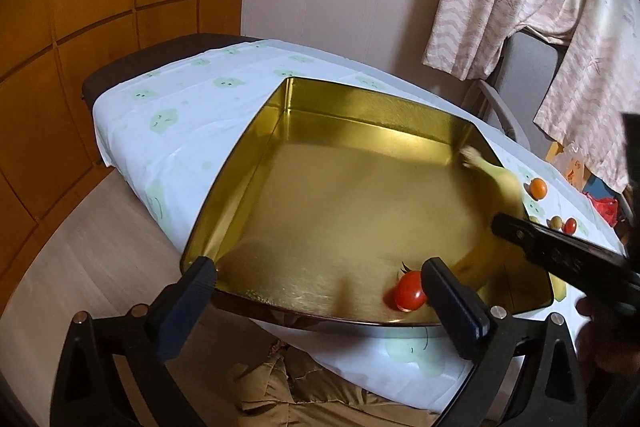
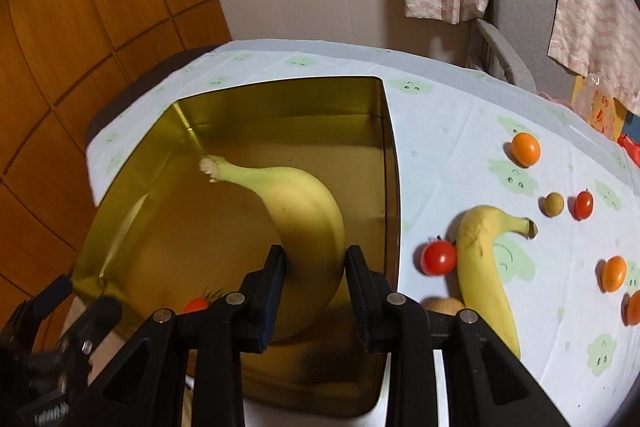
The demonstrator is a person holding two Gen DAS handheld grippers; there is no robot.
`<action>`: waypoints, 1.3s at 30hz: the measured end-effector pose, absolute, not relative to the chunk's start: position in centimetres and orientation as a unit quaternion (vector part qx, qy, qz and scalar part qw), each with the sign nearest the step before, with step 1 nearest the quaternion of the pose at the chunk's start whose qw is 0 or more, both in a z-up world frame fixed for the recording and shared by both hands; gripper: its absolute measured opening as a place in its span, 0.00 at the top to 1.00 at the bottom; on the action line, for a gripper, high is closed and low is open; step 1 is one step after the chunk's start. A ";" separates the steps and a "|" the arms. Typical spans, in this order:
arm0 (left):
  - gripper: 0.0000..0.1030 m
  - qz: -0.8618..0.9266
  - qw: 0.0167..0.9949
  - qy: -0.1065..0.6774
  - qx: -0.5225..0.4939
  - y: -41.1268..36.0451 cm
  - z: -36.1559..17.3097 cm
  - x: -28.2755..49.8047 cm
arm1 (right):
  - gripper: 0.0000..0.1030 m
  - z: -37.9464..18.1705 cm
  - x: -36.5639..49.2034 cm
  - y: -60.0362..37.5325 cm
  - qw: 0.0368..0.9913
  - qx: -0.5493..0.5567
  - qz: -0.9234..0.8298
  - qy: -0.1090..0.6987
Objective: Organize fruits
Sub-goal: 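Lower the banana into the tin tray and open the right gripper, then grasp the large mandarin with the right gripper while the left gripper approaches a small orange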
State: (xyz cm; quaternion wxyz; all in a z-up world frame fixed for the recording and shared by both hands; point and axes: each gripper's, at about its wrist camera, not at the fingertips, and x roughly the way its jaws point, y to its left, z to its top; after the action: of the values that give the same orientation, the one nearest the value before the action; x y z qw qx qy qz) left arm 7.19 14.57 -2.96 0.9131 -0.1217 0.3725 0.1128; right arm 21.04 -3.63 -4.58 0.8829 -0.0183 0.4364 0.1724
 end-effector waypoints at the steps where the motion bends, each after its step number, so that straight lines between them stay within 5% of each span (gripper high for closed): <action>1: 0.00 0.112 0.913 0.372 -0.122 14.5 -3.0 7.2 | 0.69 -4.6 21.2 -3.4 0.886 -0.026 0.169 0.432; 14: 0.00 0.087 0.918 0.365 -0.128 13.7 -2.8 7.0 | 0.67 -2.6 17.4 -8.0 0.913 0.043 0.144 0.380; 39: 0.00 -0.054 0.935 0.344 -0.070 6.2 -1.5 5.1 | 0.67 -7.8 9.7 -22.0 0.892 0.135 0.012 0.432</action>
State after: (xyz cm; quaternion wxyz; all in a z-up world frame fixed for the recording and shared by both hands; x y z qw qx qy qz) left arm 5.15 6.16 -1.48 0.9349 -0.0703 0.3437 -0.0543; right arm 9.67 -22.03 -7.79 0.8916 0.1353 0.4320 0.0121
